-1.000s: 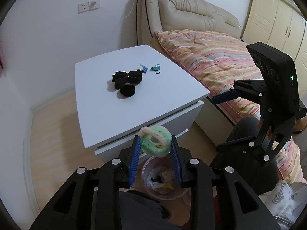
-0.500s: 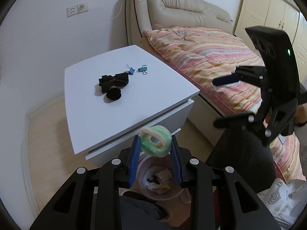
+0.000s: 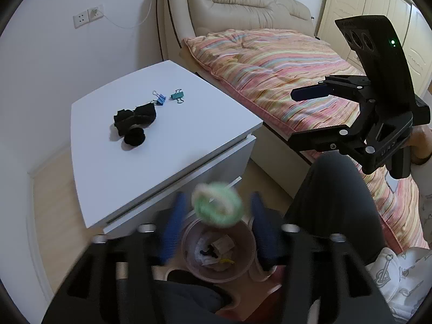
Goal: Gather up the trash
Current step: 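Open the left gripper to drop the green hair tie into the wastebasket, then move the left gripper to the table and grasp the black hair tie ring, then grasp the black gloves with the right gripper while the left gripper holds the ring, then carry the gloves over the wastebasket and open the right gripper while the left carries the ring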
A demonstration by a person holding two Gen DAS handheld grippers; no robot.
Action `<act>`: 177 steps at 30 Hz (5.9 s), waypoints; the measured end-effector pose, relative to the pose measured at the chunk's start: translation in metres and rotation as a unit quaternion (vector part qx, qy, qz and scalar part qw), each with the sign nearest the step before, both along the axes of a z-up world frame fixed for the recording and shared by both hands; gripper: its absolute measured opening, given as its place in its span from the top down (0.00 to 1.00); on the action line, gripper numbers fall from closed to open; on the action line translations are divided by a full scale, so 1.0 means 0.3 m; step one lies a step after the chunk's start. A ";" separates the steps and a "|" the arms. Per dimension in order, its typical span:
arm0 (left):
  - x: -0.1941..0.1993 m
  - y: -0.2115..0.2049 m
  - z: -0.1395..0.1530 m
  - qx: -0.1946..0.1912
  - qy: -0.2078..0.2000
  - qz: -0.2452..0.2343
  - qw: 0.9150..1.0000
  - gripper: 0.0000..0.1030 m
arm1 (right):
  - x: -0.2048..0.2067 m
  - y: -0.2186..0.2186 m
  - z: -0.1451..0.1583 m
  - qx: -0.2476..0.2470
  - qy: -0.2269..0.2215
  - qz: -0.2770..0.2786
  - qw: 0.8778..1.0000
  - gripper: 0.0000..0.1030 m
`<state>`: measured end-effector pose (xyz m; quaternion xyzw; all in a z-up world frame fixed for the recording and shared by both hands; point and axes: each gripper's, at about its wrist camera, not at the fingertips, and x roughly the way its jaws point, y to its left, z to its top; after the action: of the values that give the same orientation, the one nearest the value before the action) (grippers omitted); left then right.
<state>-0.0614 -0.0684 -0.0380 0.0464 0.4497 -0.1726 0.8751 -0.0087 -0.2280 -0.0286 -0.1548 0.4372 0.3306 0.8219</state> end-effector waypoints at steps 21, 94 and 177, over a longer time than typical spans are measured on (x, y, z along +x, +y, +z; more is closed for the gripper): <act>0.027 0.081 -0.001 -0.006 -0.012 0.067 0.998 0.07 | -0.004 0.026 -0.025 -0.001 0.011 0.006 1.000 0.03; 0.554 0.230 -0.189 0.023 0.073 0.105 0.992 0.69 | 0.149 0.064 -0.035 -0.001 0.022 0.010 1.000 0.03; 0.211 0.295 0.009 -0.007 -0.006 0.111 0.994 0.69 | 0.210 0.349 0.044 -0.087 -0.021 0.142 0.986 0.78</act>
<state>0.0019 0.0202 -0.0353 -0.0092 0.4459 -0.0773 0.8917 0.0544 -0.1232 -0.0153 -0.2930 0.4204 0.4010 0.7594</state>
